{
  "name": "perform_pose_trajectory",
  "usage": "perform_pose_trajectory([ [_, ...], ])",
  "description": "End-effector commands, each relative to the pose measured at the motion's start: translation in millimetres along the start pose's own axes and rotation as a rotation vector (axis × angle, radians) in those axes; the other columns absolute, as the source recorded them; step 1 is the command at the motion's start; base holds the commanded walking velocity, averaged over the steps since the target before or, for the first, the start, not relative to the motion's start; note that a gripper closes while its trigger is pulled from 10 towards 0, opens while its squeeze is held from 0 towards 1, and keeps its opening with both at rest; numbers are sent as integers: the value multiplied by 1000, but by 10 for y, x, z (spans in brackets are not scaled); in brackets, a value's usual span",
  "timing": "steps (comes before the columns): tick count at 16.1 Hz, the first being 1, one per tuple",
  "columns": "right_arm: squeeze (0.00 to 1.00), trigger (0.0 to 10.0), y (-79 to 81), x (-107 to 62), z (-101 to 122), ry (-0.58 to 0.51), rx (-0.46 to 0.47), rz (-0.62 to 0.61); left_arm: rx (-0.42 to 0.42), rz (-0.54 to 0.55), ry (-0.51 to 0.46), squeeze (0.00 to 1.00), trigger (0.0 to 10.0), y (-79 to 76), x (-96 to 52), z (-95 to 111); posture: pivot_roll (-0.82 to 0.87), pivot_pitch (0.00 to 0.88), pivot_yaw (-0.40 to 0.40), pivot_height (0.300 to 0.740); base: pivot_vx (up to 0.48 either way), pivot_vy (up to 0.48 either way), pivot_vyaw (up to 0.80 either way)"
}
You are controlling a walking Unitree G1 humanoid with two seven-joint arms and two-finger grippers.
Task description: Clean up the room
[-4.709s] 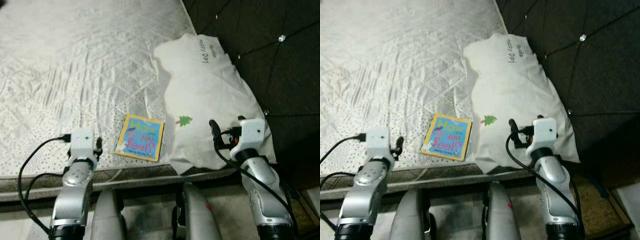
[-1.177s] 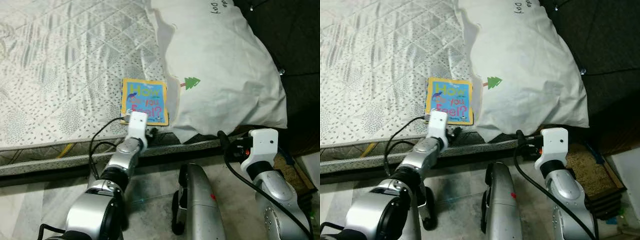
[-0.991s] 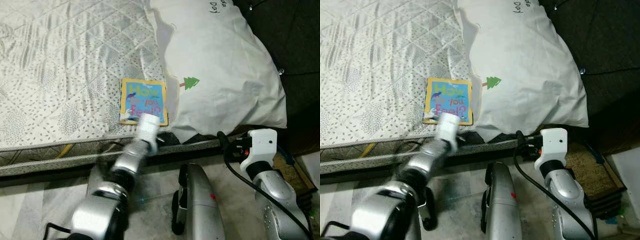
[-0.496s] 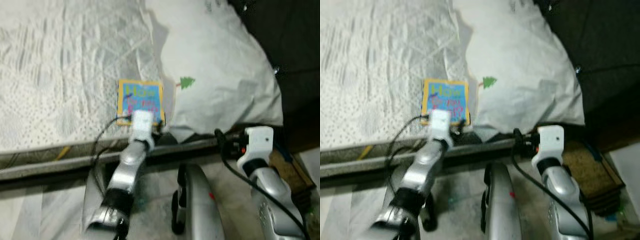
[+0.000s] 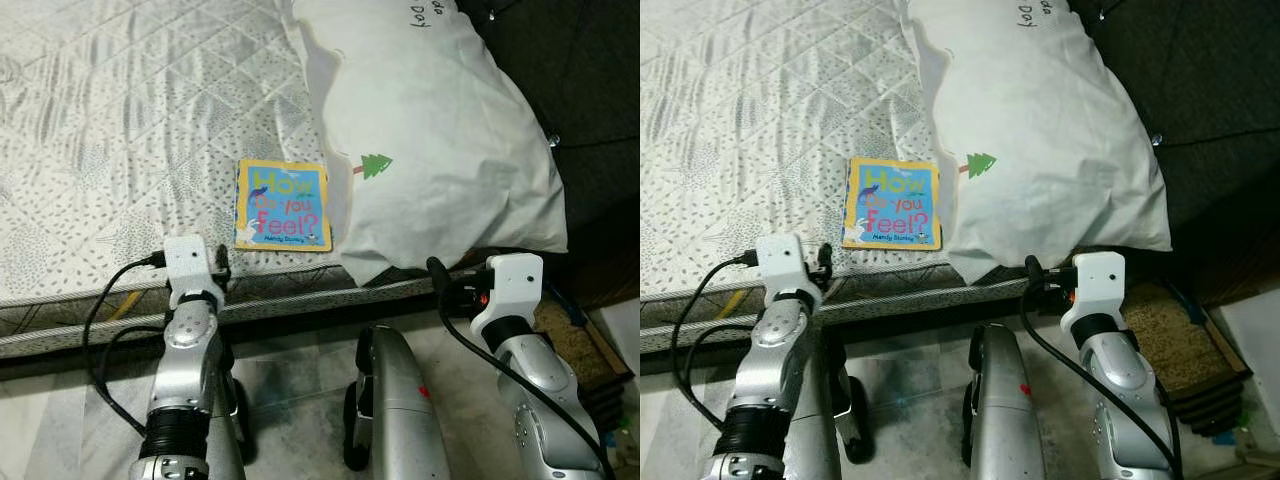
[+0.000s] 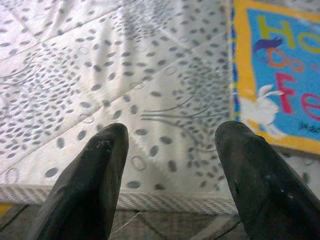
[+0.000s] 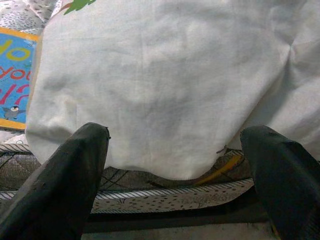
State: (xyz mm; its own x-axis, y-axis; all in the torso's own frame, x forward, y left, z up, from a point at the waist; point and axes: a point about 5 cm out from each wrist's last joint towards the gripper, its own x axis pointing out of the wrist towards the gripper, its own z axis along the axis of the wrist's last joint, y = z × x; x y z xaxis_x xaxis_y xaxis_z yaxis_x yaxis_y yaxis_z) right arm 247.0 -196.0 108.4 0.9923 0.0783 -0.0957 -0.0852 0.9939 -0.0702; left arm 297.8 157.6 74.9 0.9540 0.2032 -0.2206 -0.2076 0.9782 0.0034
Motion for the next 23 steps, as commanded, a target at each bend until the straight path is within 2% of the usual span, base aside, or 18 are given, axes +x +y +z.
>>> perform_pose_trajectory([
  [1,0,10000,-55,-36,-76,33,-12,-17,0,8,16,0,10000,9,-25,-27,-132,228,-78,577,0,0,0],
  [6,0,10000,-63,-57,-87,37,-19,-16,25,86,80,0,10000,260,137,-68,-141,238,-83,577,0,0,0],
  [8,0,10000,-72,-75,-89,40,-21,-17,36,85,110,0,10000,301,214,-84,-150,251,-87,577,0,0,0],
  [14,0,10000,-120,-125,-89,50,-34,-24,58,33,121,0,10000,237,363,-63,-175,269,-99,577,0,0,0],
  [20,0,10000,-159,-180,-96,59,-41,-34,79,30,98,0,10000,247,467,-4,-187,274,-101,577,0,0,0],
  [23,0,10000,-164,-177,-91,60,-44,-35,96,-41,106,0,10000,143,505,-5,-192,274,-103,577,0,0,0],
])
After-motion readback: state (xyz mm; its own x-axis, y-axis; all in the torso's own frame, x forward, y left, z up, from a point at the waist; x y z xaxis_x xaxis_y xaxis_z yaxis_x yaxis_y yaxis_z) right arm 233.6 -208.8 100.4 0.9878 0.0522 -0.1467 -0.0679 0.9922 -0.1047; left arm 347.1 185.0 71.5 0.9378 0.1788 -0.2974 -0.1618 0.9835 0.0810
